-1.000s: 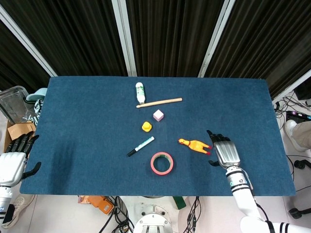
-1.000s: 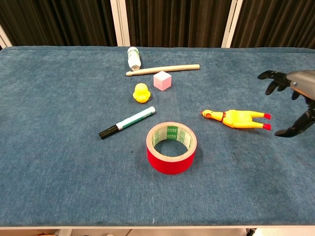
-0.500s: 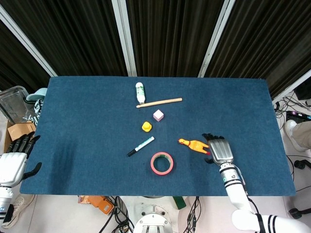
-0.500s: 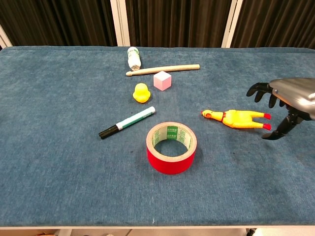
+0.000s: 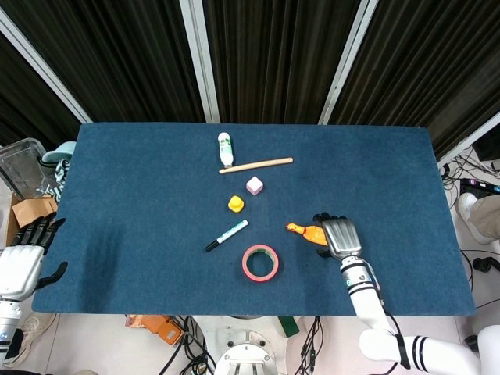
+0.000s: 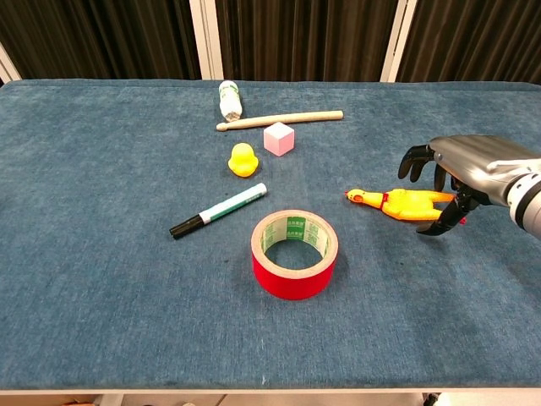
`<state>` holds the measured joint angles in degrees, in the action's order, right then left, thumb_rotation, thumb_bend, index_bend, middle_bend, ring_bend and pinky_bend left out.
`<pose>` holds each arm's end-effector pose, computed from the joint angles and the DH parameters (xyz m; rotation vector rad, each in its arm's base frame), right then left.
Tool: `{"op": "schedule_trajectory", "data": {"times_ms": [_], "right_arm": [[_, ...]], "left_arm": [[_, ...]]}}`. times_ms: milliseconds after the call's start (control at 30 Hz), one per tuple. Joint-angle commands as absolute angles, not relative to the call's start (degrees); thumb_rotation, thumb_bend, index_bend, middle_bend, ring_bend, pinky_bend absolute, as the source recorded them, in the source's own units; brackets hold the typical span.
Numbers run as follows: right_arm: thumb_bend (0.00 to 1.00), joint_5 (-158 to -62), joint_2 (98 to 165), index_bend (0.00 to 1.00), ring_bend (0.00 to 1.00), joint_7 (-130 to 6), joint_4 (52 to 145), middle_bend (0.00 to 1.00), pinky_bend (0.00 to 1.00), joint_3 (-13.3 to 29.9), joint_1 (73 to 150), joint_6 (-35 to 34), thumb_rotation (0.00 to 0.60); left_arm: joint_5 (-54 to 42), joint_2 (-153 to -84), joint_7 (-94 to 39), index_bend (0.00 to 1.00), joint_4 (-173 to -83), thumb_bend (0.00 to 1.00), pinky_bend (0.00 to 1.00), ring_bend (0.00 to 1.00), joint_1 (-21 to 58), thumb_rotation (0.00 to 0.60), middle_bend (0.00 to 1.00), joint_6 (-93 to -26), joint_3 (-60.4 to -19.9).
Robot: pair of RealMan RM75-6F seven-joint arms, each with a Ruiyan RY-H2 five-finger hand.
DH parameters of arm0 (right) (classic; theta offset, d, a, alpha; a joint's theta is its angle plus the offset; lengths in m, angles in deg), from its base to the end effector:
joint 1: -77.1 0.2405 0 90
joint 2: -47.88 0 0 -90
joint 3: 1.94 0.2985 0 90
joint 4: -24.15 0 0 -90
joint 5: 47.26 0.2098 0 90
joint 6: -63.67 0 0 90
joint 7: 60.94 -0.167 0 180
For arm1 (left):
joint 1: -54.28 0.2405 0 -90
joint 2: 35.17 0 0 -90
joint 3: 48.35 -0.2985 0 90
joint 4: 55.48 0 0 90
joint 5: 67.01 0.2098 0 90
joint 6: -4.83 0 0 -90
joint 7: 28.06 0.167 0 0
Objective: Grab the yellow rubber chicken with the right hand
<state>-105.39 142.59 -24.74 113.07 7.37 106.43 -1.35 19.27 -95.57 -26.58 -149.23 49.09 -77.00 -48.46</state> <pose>-0.2309 -0.3270 -0.0444 1.6861 -1.0152 0.7299 -0.3548 0.1974 0.1822 -1.4694 -0.9246 -0.7934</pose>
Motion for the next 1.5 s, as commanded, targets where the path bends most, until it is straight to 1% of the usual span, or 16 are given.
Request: {"op": "schedule_trajectory", "data": {"times_ms": [33,200,367,467,533,600,700,800,1000,1167,1267,1400,1500], "right_arm": [[0.24,-105.41,143.07,0.37,0.49,-24.67,112.58,0.39,0.46,7.30,106.80,-1.36,0.600],[0.24,-105.62,144.15,0.43,0.55,-25.41,111.57,0.44,0.52,7.30,107.21,-1.52,0.600],[0.25,-105.08,144.77,0.47,0.57,-24.97,110.75,0.46,0.55,7.11,107.97,-0.71,0.600],[0.30,-105.61,145.68,0.49,0.60,-25.68,109.90,0.48,0.58,7.38,108.18,-1.28,0.600],[0.35,-106.62,146.54,0.52,0.62,-26.70,108.95,0.50,0.61,7.62,108.21,-2.13,0.600],[0.44,-107.53,147.26,0.57,0.66,-27.42,108.01,0.53,0.65,7.54,108.24,-2.62,0.600],[0.53,-108.13,147.86,0.60,0.71,-28.41,107.18,0.57,0.72,7.43,108.38,-2.38,0.600],[0.56,-109.16,148.13,0.62,0.73,-29.66,106.70,0.59,0.74,7.43,108.27,-2.79,0.600],[0.60,-113.10,148.89,0.64,0.76,-34.83,104.82,0.60,0.77,7.68,107.70,-4.76,0.600],[0.60,-116.59,148.39,0.64,0.77,-40.84,105.23,0.61,0.78,8.52,107.14,-6.55,0.600],[0.60,-119.62,148.07,0.65,0.77,-45.64,105.75,0.62,0.78,9.71,106.59,-9.36,0.600],[0.60,-123.94,148.68,0.66,0.78,-54.49,105.82,0.62,0.79,12.14,105.28,-15.57,0.600],[0.60,-125.38,147.91,0.66,0.78,-60.10,106.88,0.62,0.79,13.87,104.51,-18.10,0.600]], "left_arm": [[19.20,-95.55,-26.69,0.10,-149.29,0.30,0.12,0.00,49.09,0.600,0.00,-76.97,-48.45],[19.12,-95.45,-27.01,0.10,-149.39,0.30,0.12,0.00,49.14,0.600,0.00,-77.00,-48.44],[19.12,-95.32,-27.19,0.10,-149.48,0.30,0.12,0.00,49.09,0.600,0.00,-76.80,-48.52],[19.14,-95.23,-27.43,0.10,-149.56,0.30,0.12,0.00,49.11,0.600,0.00,-76.81,-48.55],[19.03,-95.16,-27.62,0.10,-149.57,0.30,0.12,0.00,49.14,0.600,0.00,-76.82,-48.50],[18.90,-95.11,-27.79,0.10,-149.61,0.30,0.13,0.00,49.15,0.600,0.00,-76.81,-48.45],[18.48,-95.02,-28.13,0.10,-149.69,0.30,0.14,0.00,49.16,0.600,0.00,-76.74,-48.28],[18.22,-94.95,-28.18,0.10,-149.70,0.29,0.14,0.00,49.18,0.600,0.00,-76.74,-48.16],[18.07,-94.86,-28.03,0.10,-149.84,0.29,0.14,0.01,49.15,0.600,0.00,-76.47,-48.22],[17.99,-94.86,-28.12,0.10,-149.82,0.29,0.14,0.01,49.16,0.600,0.00,-76.58,-48.11],[17.89,-94.85,-28.24,0.10,-149.80,0.30,0.14,0.01,49.17,0.600,0.00,-76.58,-48.06],[17.90,-94.82,-28.29,0.10,-149.78,0.30,0.14,0.01,49.23,0.600,0.00,-76.70,-48.04],[17.88,-94.81,-28.27,0.10,-149.81,0.30,0.14,0.01,49.23,0.600,0.00,-76.65,-48.05]]}}
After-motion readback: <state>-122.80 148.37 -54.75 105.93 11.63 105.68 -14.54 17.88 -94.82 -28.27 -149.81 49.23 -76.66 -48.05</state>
